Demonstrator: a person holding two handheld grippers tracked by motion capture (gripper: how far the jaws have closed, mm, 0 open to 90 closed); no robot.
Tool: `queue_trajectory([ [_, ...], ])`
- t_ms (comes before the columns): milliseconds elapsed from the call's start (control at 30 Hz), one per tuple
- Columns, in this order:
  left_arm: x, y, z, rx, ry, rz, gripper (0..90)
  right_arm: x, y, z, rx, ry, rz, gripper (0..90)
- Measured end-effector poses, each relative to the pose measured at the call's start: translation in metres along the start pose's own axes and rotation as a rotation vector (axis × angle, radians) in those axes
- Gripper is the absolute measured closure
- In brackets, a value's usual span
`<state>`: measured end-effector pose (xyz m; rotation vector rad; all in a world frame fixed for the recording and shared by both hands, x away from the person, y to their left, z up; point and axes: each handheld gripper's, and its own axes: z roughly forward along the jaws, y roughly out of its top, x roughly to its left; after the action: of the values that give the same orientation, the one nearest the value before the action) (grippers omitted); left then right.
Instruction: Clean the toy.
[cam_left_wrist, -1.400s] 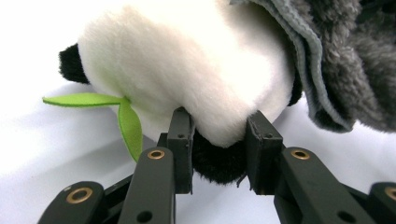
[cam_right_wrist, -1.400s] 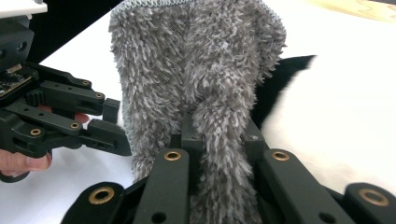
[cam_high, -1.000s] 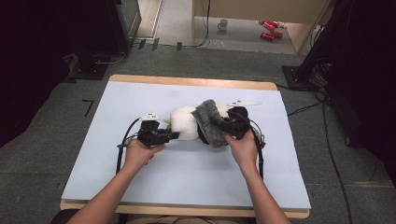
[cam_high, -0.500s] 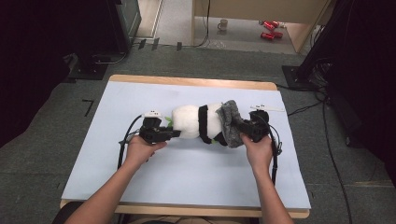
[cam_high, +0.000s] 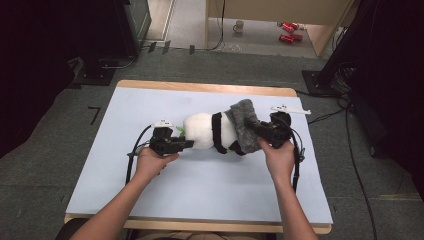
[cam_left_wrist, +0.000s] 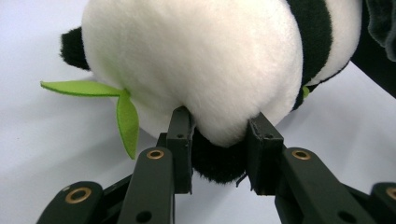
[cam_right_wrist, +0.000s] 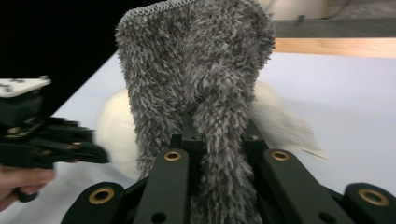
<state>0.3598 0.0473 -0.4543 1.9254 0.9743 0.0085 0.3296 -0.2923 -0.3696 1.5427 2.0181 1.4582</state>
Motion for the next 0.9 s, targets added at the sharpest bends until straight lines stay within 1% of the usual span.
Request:
queue_trajectory([
  [133, -0.004, -0.003, -0.002, -0.005, 0.001, -0.002, 67.4, 0.026, 0.0, 0.02, 0.04, 0.057, -0.058, 79.0],
  [233, -0.008, -0.005, -0.005, -0.008, 0.006, -0.011, 67.4, 0.047, -0.002, 0.038, 0.084, 0.094, -0.103, 78.9],
  [300, -0.012, -0.006, -0.008, -0.01, 0.002, -0.017, 67.6, 0.061, -0.005, 0.05, 0.111, 0.12, -0.133, 78.9],
  [367, -0.017, -0.006, -0.012, -0.009, -0.011, -0.031, 68.4, 0.075, -0.009, 0.06, 0.14, 0.135, -0.164, 78.9],
  [433, -0.021, -0.006, -0.017, -0.013, -0.025, -0.047, 69.0, 0.085, -0.014, 0.071, 0.167, 0.152, -0.187, 78.8],
  [500, -0.023, -0.006, -0.022, 0.006, -0.028, -0.077, 70.2, 0.092, -0.019, 0.078, 0.186, 0.155, -0.209, 78.6],
  [533, -0.021, -0.007, -0.024, 0.009, -0.046, -0.101, 70.7, 0.093, -0.02, 0.08, 0.183, 0.157, -0.222, 78.7],
  [567, -0.019, -0.008, -0.027, 0.013, -0.056, -0.121, 71.1, 0.094, -0.02, 0.08, 0.187, 0.157, -0.228, 78.7],
  [600, -0.018, -0.008, -0.029, 0.017, -0.061, -0.128, 71.4, 0.093, -0.018, 0.08, 0.189, 0.153, -0.233, 78.7],
  [667, -0.016, -0.008, -0.031, 0.02, -0.059, -0.144, 71.7, 0.09, -0.016, 0.077, 0.189, 0.117, -0.252, 78.6],
  [700, -0.014, -0.008, -0.032, 0.029, -0.062, -0.148, 71.7, 0.087, -0.015, 0.076, 0.188, 0.094, -0.262, 78.5],
  [733, -0.012, -0.008, -0.032, 0.032, -0.06, -0.147, 71.7, 0.083, -0.014, 0.074, 0.186, 0.076, -0.261, 78.5],
  [800, -0.008, -0.007, -0.034, 0.04, -0.066, -0.139, 71.7, 0.073, -0.012, 0.069, 0.187, 0.034, -0.249, 78.6],
  [867, -0.006, -0.006, -0.034, 0.043, -0.066, -0.134, 71.7, 0.06, -0.008, 0.064, 0.171, 0.059, -0.182, 78.8],
  [900, -0.005, -0.006, -0.034, 0.041, -0.067, -0.132, 71.7, 0.055, -0.006, 0.06, 0.162, 0.053, -0.172, 78.8],
])
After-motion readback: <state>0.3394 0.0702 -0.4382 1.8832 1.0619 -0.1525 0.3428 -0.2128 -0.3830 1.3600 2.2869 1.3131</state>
